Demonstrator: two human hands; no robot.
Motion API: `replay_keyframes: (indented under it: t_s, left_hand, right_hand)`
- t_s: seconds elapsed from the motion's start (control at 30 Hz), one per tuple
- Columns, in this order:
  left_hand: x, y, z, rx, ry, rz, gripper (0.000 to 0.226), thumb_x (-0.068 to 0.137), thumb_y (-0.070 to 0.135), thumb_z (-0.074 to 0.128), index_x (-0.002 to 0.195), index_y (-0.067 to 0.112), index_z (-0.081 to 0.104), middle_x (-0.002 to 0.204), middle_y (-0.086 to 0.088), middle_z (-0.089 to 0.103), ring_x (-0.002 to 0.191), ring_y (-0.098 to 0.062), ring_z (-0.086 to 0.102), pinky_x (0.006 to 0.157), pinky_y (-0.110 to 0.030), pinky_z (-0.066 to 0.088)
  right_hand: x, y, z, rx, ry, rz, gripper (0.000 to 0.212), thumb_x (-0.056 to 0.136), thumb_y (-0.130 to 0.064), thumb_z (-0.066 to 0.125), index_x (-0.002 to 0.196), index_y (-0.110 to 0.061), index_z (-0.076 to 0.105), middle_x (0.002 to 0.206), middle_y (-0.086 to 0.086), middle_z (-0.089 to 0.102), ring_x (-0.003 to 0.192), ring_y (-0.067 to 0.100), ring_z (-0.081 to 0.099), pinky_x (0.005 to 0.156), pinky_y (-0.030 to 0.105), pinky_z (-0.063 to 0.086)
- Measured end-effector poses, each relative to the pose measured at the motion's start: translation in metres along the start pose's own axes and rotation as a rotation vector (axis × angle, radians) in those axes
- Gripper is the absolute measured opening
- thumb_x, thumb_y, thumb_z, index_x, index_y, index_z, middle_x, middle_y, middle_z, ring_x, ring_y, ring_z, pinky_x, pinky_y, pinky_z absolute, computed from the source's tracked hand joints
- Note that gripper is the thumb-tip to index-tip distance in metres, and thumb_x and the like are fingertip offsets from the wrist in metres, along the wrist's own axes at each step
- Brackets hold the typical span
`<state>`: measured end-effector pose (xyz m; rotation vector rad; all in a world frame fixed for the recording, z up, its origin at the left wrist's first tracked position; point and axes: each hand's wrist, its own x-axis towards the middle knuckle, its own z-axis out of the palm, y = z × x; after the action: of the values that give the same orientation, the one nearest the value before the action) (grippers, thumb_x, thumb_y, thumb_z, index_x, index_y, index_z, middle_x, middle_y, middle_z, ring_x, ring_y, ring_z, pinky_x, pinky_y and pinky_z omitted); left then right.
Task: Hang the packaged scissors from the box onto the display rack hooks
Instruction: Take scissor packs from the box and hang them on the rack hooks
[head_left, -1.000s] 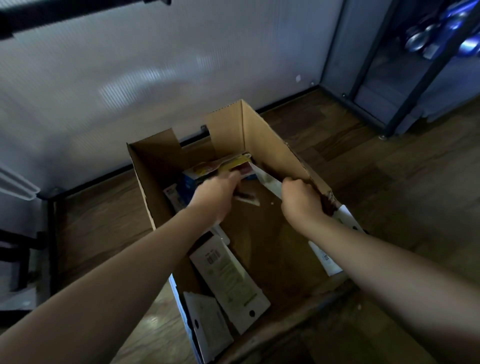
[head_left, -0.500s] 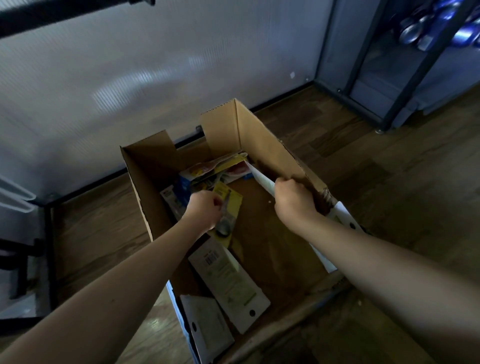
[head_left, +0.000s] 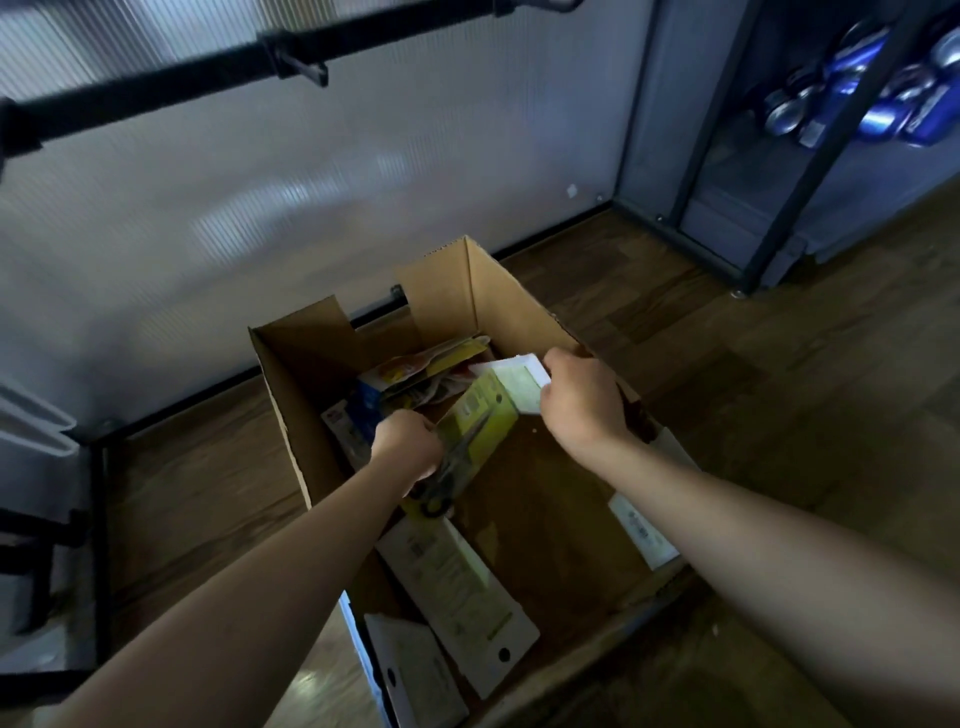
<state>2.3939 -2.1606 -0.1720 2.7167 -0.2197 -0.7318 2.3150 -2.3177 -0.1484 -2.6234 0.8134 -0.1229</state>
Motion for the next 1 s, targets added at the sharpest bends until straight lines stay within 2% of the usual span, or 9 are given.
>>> replay_keyframes:
  t_s: [0.13, 0.27, 0.37, 0.43, 0.6, 0.67, 0.73, 0.83, 1.0]
  left_hand:
    - [-0.012, 0.007, -0.016, -0.12, 0.129, 0.025, 0.027, 0.098, 0.011, 0.042, 0.121, 0.0, 0.052, 0.117, -0.018, 0.057, 0.099, -0.028, 0.056, 0.074, -0.032, 0.044]
    - [-0.022, 0.008, -0.036, -0.37, 0.264, 0.124, 0.022, 0.098, 0.017, 0.044, 0.115, 0.006, 0.053, 0.107, -0.013, 0.059, 0.084, -0.021, 0.054, 0.068, -0.031, 0.045]
    - [-0.032, 0.017, -0.054, -0.559, 0.4, 0.266, 0.01, 0.094, 0.022, 0.054, 0.093, 0.013, 0.056, 0.086, -0.005, 0.063, 0.072, -0.02, 0.057, 0.06, -0.029, 0.047]
    - [-0.041, 0.029, -0.069, -0.667, 0.487, 0.321, 0.017, 0.092, 0.027, 0.058, 0.085, 0.012, 0.054, 0.075, 0.0, 0.059, 0.068, -0.017, 0.056, 0.058, -0.027, 0.046]
    - [-0.058, 0.071, -0.105, -0.747, 0.596, 0.529, 0.019, 0.093, 0.027, 0.057, 0.08, 0.015, 0.049, 0.074, -0.003, 0.058, 0.071, -0.019, 0.055, 0.068, -0.032, 0.046]
    - [-0.067, 0.089, -0.121, -0.758, 0.643, 0.614, 0.019, 0.094, 0.025, 0.056, 0.077, 0.022, 0.046, 0.071, 0.004, 0.055, 0.066, -0.009, 0.051, 0.065, -0.028, 0.043]
    - [-0.077, 0.107, -0.137, -0.789, 0.715, 0.693, 0.022, 0.094, 0.021, 0.055, 0.076, 0.027, 0.044, 0.071, 0.01, 0.054, 0.063, 0.002, 0.05, 0.061, -0.018, 0.04]
    - [-0.089, 0.128, -0.162, -0.818, 0.804, 0.774, 0.023, 0.094, 0.017, 0.055, 0.078, 0.031, 0.047, 0.071, 0.012, 0.056, 0.065, 0.005, 0.051, 0.063, -0.01, 0.038]
    - [-0.106, 0.155, -0.191, -0.944, 0.891, 0.834, 0.017, 0.094, 0.016, 0.053, 0.083, 0.03, 0.052, 0.071, 0.009, 0.059, 0.065, -0.002, 0.051, 0.066, -0.023, 0.042]
  right_hand:
    - [0.009, 0.0, -0.009, 0.215, 0.087, 0.005, 0.014, 0.094, -0.013, 0.05, 0.099, -0.009, 0.062, 0.103, 0.011, 0.067, 0.095, 0.026, 0.064, 0.062, 0.025, 0.037]
    - [0.012, -0.001, -0.025, 0.323, 0.17, -0.038, 0.014, 0.094, -0.019, 0.054, 0.099, -0.012, 0.064, 0.1, 0.007, 0.069, 0.092, 0.023, 0.065, 0.064, 0.026, 0.042]
    - [0.021, -0.004, -0.048, 0.4, 0.25, -0.102, 0.013, 0.091, -0.02, 0.058, 0.096, -0.013, 0.067, 0.093, 0.004, 0.071, 0.086, 0.023, 0.064, 0.068, 0.032, 0.048]
    - [0.031, -0.008, -0.069, 0.488, 0.291, -0.141, 0.014, 0.088, -0.02, 0.061, 0.097, -0.013, 0.07, 0.094, 0.002, 0.072, 0.088, 0.019, 0.065, 0.07, 0.029, 0.046]
    - [0.048, -0.022, -0.135, 0.618, 0.401, -0.279, 0.015, 0.088, -0.021, 0.063, 0.098, -0.016, 0.073, 0.098, -0.007, 0.072, 0.09, 0.008, 0.063, 0.075, 0.021, 0.046]
    - [0.052, -0.029, -0.163, 0.671, 0.441, -0.325, 0.016, 0.089, -0.021, 0.062, 0.1, -0.017, 0.073, 0.099, -0.01, 0.071, 0.092, 0.003, 0.061, 0.075, 0.01, 0.042]
    - [0.057, -0.036, -0.19, 0.709, 0.475, -0.36, 0.017, 0.089, -0.02, 0.06, 0.1, -0.016, 0.072, 0.098, -0.012, 0.07, 0.092, 0.001, 0.06, 0.075, 0.006, 0.04]
    - [0.063, -0.045, -0.229, 0.743, 0.507, -0.402, 0.016, 0.09, -0.02, 0.059, 0.1, -0.017, 0.071, 0.096, -0.013, 0.069, 0.091, 0.003, 0.061, 0.076, 0.013, 0.043]
    - [0.071, -0.058, -0.274, 0.78, 0.574, -0.452, 0.015, 0.09, -0.019, 0.057, 0.098, -0.019, 0.07, 0.097, -0.012, 0.069, 0.092, 0.006, 0.061, 0.077, 0.022, 0.046]
